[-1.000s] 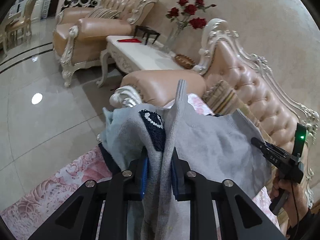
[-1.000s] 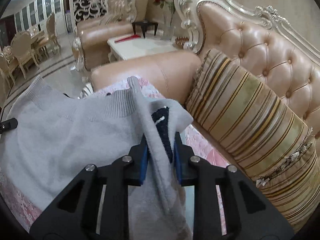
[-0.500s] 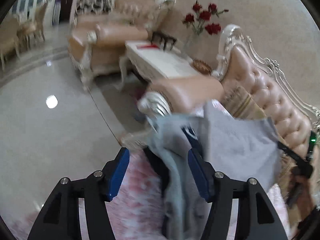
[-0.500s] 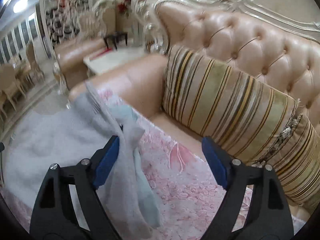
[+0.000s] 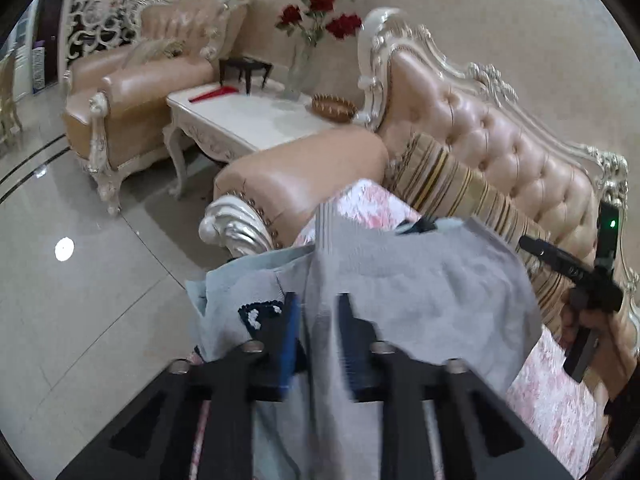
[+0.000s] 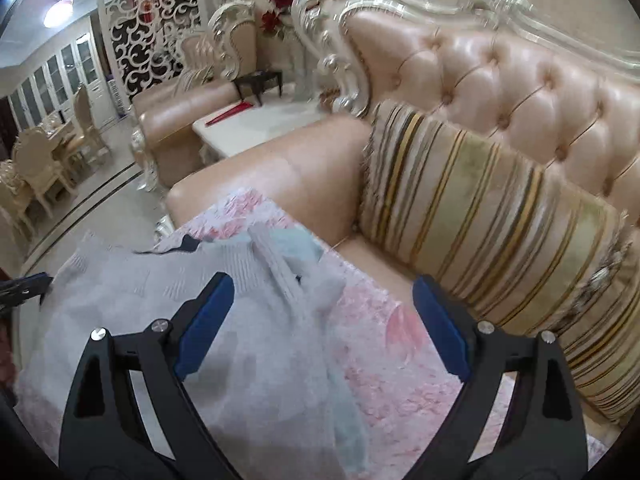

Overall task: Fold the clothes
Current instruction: 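Open both tools to release the sweater onto the stack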

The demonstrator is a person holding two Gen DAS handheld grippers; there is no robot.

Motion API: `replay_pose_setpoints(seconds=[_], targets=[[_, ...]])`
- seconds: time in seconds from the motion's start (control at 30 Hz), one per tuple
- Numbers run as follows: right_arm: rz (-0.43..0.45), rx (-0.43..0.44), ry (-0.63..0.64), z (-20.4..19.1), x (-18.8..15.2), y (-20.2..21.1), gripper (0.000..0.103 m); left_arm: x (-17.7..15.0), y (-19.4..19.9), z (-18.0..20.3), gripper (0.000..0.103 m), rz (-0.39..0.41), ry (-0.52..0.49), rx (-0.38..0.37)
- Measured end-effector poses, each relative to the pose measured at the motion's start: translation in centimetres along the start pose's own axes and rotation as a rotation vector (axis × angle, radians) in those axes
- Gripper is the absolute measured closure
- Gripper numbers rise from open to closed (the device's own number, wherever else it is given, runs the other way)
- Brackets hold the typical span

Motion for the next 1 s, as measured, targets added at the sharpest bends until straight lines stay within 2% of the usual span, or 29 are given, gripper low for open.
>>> replay_pose_setpoints(seconds=[0.07, 0.13, 0.17, 0.2, 0.23, 0.33, 0.47, 0.5, 0.53, 0.57, 0.6, 0.63, 0.7, 0.73, 0.8, 0.83, 0.9, 1.0], targets=[[-0.013, -0.018, 0.033, -0.7, -0.2, -0.9, 0.011, 0.3, -0.9, 0.1, 0.087, -0.024, -0.013, -0.012], [-0.029, -0.021, 0.055, -1.2, -0.5, -1.7, 0.011, 0.9, -2.1, 0.2, 0.083, -0.058, -0.021, -0.006], [-0.036, -0.018, 0.063, -1.3, -0.6, -2.1, 0.012, 1.3, -2.8, -0.1, 0.087, -0.076, -0.011, 0.0], [-0.039, -0.027, 0.079, -1.4, -0.8, -2.5, 0.031, 1.6, -3.0, -0.3, 0.099, -0.081, -0.001, 0.003], [-0.058, -0.024, 0.079, -1.6, -0.8, -2.8, 0.069, 1.9, -2.7, -0.6, 0.099, -0.069, 0.007, 0.005], [-0.059, -0.013, 0.107, -2.7, -0.5, -3.2, 0.078, 2.0, -1.3, -1.6, 0.099, -0.021, 0.031, 0.013], [-0.055, -0.053, 0.151, -4.0, -0.5, -4.0, 0.078, 1.0, -2.3, -2.8, 0.099, -0.047, 0.049, 0.042], [-0.068, -0.062, 0.125, -3.6, -0.7, -4.6, 0.072, 0.8, -2.5, -3.1, 0.099, -0.048, 0.056, 0.05], [-0.074, -0.047, 0.087, -3.1, -0.6, -4.6, 0.052, 0.6, -2.6, -3.3, 0.098, -0.045, 0.064, 0.05], [-0.079, -0.032, 0.048, -2.6, -0.5, -4.5, 0.038, 0.4, -2.6, -3.5, 0.097, -0.042, 0.072, 0.049], [-0.084, -0.017, 0.009, -2.1, -0.4, -4.5, 0.018, 0.3, -2.7, -3.6, 0.094, -0.042, 0.074, 0.051], [-0.089, -0.002, -0.031, -1.5, -0.3, -4.5, 0.014, 0.3, -2.8, -3.5, 0.094, -0.044, 0.068, 0.054], [-0.059, 0.076, -0.175, 0.7, 0.4, -3.2, 0.014, 0.4, -2.4, -3.4, 0.091, -0.041, 0.062, 0.047], [-0.043, 0.11, -0.252, 2.1, 0.8, -2.5, 0.013, 0.5, -2.1, -3.4, 0.087, -0.036, 0.064, 0.042], [-0.005, 0.099, -0.364, 4.8, 1.3, -1.0, 0.011, 0.5, -1.2, -3.7, 0.064, -0.02, 0.078, 0.059], [0.008, 0.059, -0.363, 5.4, 1.1, 0.0, 0.011, 0.5, -0.6, -3.9, 0.059, -0.012, 0.086, 0.073], [0.034, -0.022, -0.359, 6.6, 0.8, 1.9, 0.011, 0.2, 0.6, -4.2, 0.058, 0.004, 0.093, 0.105], [0.07, -0.159, -0.279, 5.1, -1.7, 6.0, 0.011, -1.4, 3.7, -1.7, 0.058, 0.058, 0.01, 0.195]])
Point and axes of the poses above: each gripper's, at about its wrist camera, not at the fingertips, and y roughly against the way its jaws point, z to its right, x to its top, the point moved 3 cm from there along -y, roughly the way its jaws point, and after that the axes turned 5 degrees about -x, right-handed, at the moved point
